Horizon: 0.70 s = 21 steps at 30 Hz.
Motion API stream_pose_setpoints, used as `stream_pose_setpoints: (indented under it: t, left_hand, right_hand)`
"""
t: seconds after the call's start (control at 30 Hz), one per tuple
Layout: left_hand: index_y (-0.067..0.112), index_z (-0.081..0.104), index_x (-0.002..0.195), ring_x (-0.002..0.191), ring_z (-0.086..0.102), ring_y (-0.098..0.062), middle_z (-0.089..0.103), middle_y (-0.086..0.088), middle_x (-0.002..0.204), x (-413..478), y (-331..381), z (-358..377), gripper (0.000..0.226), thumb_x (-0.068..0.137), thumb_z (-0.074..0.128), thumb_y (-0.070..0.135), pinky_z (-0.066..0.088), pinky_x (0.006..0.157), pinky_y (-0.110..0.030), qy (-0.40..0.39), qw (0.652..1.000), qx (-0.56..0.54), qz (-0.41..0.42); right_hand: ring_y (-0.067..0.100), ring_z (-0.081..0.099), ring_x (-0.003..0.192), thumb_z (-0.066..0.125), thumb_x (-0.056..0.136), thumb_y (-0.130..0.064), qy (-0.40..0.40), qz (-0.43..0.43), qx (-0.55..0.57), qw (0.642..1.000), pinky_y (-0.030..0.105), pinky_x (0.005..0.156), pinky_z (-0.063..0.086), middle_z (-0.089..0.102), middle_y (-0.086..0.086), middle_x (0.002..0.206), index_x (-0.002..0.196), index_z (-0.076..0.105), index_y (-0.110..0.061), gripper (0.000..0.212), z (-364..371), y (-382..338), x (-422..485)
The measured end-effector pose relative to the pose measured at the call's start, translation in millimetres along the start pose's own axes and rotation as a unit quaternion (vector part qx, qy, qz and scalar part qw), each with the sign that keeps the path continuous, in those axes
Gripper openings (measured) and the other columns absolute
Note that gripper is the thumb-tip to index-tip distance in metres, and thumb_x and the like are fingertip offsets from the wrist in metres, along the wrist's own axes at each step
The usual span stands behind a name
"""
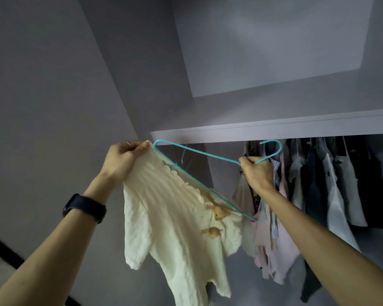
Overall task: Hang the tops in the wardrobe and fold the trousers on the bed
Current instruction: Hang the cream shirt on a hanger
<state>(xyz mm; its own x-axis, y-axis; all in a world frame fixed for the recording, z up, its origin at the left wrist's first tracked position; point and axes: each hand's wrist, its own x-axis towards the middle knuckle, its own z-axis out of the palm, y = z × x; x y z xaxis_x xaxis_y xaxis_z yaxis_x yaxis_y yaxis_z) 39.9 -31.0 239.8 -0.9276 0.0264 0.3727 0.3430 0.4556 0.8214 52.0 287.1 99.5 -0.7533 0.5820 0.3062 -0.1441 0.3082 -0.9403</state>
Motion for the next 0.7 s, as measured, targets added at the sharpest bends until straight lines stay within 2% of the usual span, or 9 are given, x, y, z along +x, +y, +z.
stream_pose_setpoints:
  t: [0.07,0.17,0.2,0.27,0.37,0.47,0.53,0.63,0.7]
  left_hand:
    - [0.037,0.079,0.087,0.083,0.071,-0.006,0.076,0.012,0.083,1,-2,0,0.012,0.091,0.07,0.044,0.057,0.077,-0.029,-0.01,0.999,0.022,0.024]
    - [0.039,0.079,0.089,0.098,0.07,-0.017,0.075,0.012,0.088,4,-2,3,0.014,0.091,0.069,0.049,0.056,0.091,-0.039,-0.003,0.999,0.039,0.027]
    - [0.04,0.079,0.088,0.098,0.07,-0.016,0.075,0.013,0.087,4,-2,5,0.013,0.091,0.069,0.049,0.056,0.091,-0.037,0.0,0.998,0.048,0.027]
    - [0.044,0.077,0.083,0.092,0.067,-0.005,0.071,0.018,0.084,3,-2,8,0.014,0.092,0.068,0.05,0.052,0.082,-0.021,0.003,0.996,0.083,0.039]
    - [0.046,0.072,0.088,0.082,0.058,0.018,0.064,0.026,0.082,-4,3,21,0.012,0.095,0.063,0.049,0.038,0.068,0.0,-0.044,0.977,0.181,0.103]
    - [0.042,0.073,0.094,0.077,0.056,0.016,0.063,0.022,0.083,-8,7,45,0.014,0.097,0.06,0.047,0.036,0.07,0.001,-0.131,0.948,0.255,0.138]
    - [0.041,0.072,0.092,0.079,0.057,0.013,0.065,0.023,0.083,-14,9,63,0.014,0.098,0.06,0.044,0.037,0.07,0.0,-0.162,0.945,0.25,0.139]
    - [0.037,0.073,0.092,0.079,0.061,0.008,0.07,0.018,0.082,-23,6,80,0.016,0.098,0.06,0.044,0.04,0.069,-0.002,-0.14,0.971,0.16,0.108]
    - [0.035,0.066,0.078,0.07,0.058,-0.002,0.063,0.022,0.068,-30,0,88,0.028,0.099,0.054,0.051,0.04,0.065,-0.005,-0.167,0.964,0.182,0.099]
  right_hand:
    - [0.021,0.048,0.049,0.051,0.066,-0.052,-0.015,0.01,-0.042,0.999,0.034,0.053,0.039,0.044,0.003,0.042,0.057,0.061,-0.016,0.038,-6,-9,6]
    - [0.021,0.044,0.05,0.05,0.064,-0.051,-0.022,-0.003,-0.074,0.997,0.032,0.052,0.038,0.042,0.007,0.045,0.06,0.057,-0.002,0.049,-14,-18,13]
    - [0.019,0.042,0.05,0.05,0.064,-0.05,-0.028,-0.012,-0.089,0.996,0.032,0.051,0.037,0.039,0.008,0.046,0.06,0.055,0.0,0.05,-17,-21,14]
    - [0.019,0.04,0.048,0.051,0.066,-0.049,-0.052,-0.037,-0.135,0.989,0.031,0.049,0.037,0.037,0.006,0.045,0.062,0.054,0.0,0.049,-22,-27,15]
    - [0.027,0.046,0.053,0.054,0.069,-0.047,-0.113,-0.093,-0.217,0.965,0.031,0.052,0.04,0.04,0.005,0.044,0.06,0.058,-0.017,0.032,-24,-46,9]
    - [0.022,0.04,0.052,0.051,0.065,-0.052,-0.156,-0.162,-0.247,0.943,0.028,0.048,0.033,0.04,0.0,0.041,0.054,0.058,-0.032,0.024,-14,-80,5]
    - [0.025,0.045,0.061,0.053,0.069,-0.052,-0.144,-0.198,-0.284,0.927,0.028,0.051,0.028,0.042,-0.002,0.045,0.055,0.058,-0.023,0.032,-4,-97,2]
    - [0.03,0.049,0.075,0.057,0.085,-0.044,-0.228,-0.218,-0.348,0.883,0.032,0.055,0.031,0.044,-0.002,0.057,0.058,0.048,-0.016,0.04,18,-108,-15]
    - [0.034,0.048,0.071,0.058,0.089,-0.037,-0.237,-0.192,-0.324,0.895,0.036,0.062,0.041,0.045,0.003,0.056,0.056,0.043,-0.013,0.044,21,-105,-19]
